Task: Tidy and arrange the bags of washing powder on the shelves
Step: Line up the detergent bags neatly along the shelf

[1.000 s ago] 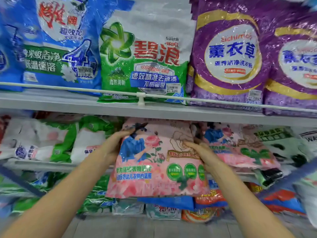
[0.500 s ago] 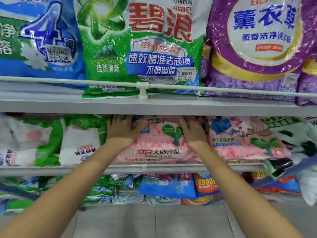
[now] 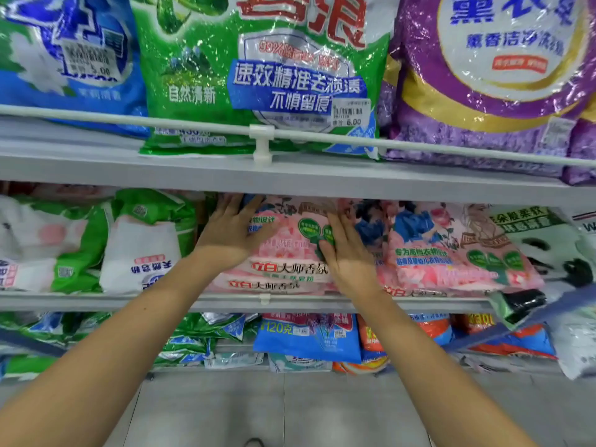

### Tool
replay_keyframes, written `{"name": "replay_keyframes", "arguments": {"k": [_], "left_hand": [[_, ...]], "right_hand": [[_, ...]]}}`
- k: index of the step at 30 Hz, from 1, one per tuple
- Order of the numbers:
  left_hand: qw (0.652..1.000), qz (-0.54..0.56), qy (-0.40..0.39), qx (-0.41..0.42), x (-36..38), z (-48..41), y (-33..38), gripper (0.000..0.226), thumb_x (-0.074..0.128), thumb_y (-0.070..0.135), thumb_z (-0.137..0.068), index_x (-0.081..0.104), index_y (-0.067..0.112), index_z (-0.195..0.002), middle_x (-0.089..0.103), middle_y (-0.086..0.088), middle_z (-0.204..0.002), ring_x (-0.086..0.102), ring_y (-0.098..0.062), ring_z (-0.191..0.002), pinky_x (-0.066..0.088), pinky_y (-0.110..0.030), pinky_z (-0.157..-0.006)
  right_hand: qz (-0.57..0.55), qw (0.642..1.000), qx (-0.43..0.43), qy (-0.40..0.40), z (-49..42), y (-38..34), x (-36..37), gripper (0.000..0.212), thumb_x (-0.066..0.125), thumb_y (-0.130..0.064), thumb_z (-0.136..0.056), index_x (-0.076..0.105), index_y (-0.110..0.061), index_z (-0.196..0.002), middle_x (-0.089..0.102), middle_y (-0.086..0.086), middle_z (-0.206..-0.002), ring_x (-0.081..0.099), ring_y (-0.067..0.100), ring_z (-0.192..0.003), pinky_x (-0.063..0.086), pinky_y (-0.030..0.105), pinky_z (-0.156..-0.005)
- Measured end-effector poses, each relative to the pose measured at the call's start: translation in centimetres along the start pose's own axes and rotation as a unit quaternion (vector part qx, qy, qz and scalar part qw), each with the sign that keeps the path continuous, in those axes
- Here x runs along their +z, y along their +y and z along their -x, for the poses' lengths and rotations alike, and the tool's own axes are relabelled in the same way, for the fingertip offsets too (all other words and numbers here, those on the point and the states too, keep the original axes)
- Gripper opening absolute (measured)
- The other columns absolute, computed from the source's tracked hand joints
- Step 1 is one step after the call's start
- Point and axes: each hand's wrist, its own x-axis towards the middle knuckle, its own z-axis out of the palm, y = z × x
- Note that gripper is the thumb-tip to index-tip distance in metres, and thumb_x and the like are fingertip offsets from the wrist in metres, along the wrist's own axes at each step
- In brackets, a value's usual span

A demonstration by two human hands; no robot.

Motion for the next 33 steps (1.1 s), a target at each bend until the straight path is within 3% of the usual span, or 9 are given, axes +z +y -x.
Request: {"name": "replay_keyframes", "arguments": {"k": [5,8,10,12,16,19,21,28,33], "left_hand": [[0.989,-0.134,0.014,-0.064,-0.7,1.0,1.3,0.077,0.02,0.072,-0.086,0.019,0.029,-0.151,0.021,-0.009,-0.156,0.016,-0.03,-0.144,0.003,-0.05,-0.116],[0.975,-0.15,0.152,0.066,0.0,2.7,5.2,0.043,0.05,0.032,-0.095,0.052,0.003,-0.126,0.057,-0.024,-0.117,0.052,-0.04,-0.111,0.039,-0.052,-0.1],[0.981,-0.023,0.137,0.133,1.3,3.3,9.2,0.031,0.059,0.014,-0.089,0.058,-0.001,-0.116,0.06,-0.01,-0.085,0.06,-0.029,-0.078,0.053,-0.032,-0.074],[0.984,0.103,0.066,0.133,2.9,2.9,13.4,0.026,0.056,0.01,-0.092,0.06,-0.005,-0.112,0.053,0.002,-0.063,0.051,-0.013,-0.052,0.042,-0.007,-0.053],[0.946,0.322,-0.012,0.026,5.9,-0.6,19.1,0.039,0.054,0.015,-0.095,0.049,0.008,-0.134,0.059,-0.01,-0.126,0.062,-0.018,-0.097,0.048,-0.016,-0.079],[0.925,0.368,-0.051,-0.077,7.5,-3.6,21.2,0.049,0.053,0.026,-0.096,0.041,0.008,-0.139,0.049,-0.011,-0.139,0.058,-0.021,-0.106,0.042,-0.018,-0.08],[0.911,0.38,-0.061,-0.15,8.5,-5.3,21.5,0.052,0.052,0.033,-0.096,0.042,0.005,-0.138,0.049,-0.013,-0.139,0.051,-0.026,-0.12,0.035,-0.022,-0.078],[0.773,0.579,-0.018,-0.261,10.5,-8.3,21.8,0.02,0.055,0.025,-0.095,0.061,0.007,-0.095,0.062,-0.012,-0.092,0.059,-0.025,-0.087,0.047,-0.034,-0.08],[0.859,0.471,0.021,-0.202,12.2,-9.4,23.2,0.033,0.048,0.042,-0.097,0.05,0.024,-0.124,0.052,0.01,-0.104,0.047,-0.01,-0.096,0.034,-0.03,-0.097]], "right_hand": [[0.223,0.973,-0.055,-0.038,4.9,2.7,-3.5,0.074,0.002,-0.058,-0.092,0.019,-0.014,-0.149,0.026,0.008,-0.154,0.027,0.023,-0.141,0.011,0.042,-0.118],[0.145,0.982,0.012,0.12,6.5,5.6,-8.2,0.055,0.027,-0.038,-0.094,0.048,-0.003,-0.131,0.055,0.017,-0.128,0.049,0.031,-0.12,0.033,0.047,-0.106],[0.113,0.971,0.083,0.196,6.2,8.4,-12.1,0.04,0.041,-0.021,-0.088,0.055,0.003,-0.117,0.061,0.023,-0.107,0.056,0.037,-0.099,0.043,0.045,-0.086],[0.116,0.967,0.136,0.181,5.4,11.5,-15.0,0.04,0.054,-0.001,-0.082,0.055,0.004,-0.121,0.061,0.028,-0.108,0.058,0.044,-0.095,0.047,0.048,-0.079],[0.072,0.964,0.232,0.106,4.5,17.0,-17.3,0.053,0.056,0.001,-0.085,0.042,-0.001,-0.136,0.051,0.028,-0.129,0.048,0.046,-0.114,0.046,0.049,-0.081],[0.049,0.963,0.255,0.073,3.9,19.9,-17.2,0.053,0.053,-0.015,-0.094,0.033,-0.009,-0.143,0.04,0.023,-0.142,0.041,0.042,-0.125,0.041,0.046,-0.089],[0.033,0.96,0.271,0.061,3.3,21.0,-17.0,0.055,0.047,-0.029,-0.097,0.028,-0.009,-0.145,0.039,0.026,-0.142,0.042,0.043,-0.124,0.04,0.043,-0.091],[-0.107,0.947,0.295,-0.066,-0.4,23.5,-16.8,0.054,0.037,-0.045,-0.099,0.039,-0.008,-0.139,0.053,0.016,-0.133,0.049,0.03,-0.121,0.036,0.035,-0.094],[-0.249,0.924,0.256,-0.135,-1.4,24.3,-17.3,0.043,0.047,-0.069,-0.082,0.056,-0.046,-0.117,0.057,-0.016,-0.097,0.051,0.011,-0.085,0.031,0.038,-0.088]]}}
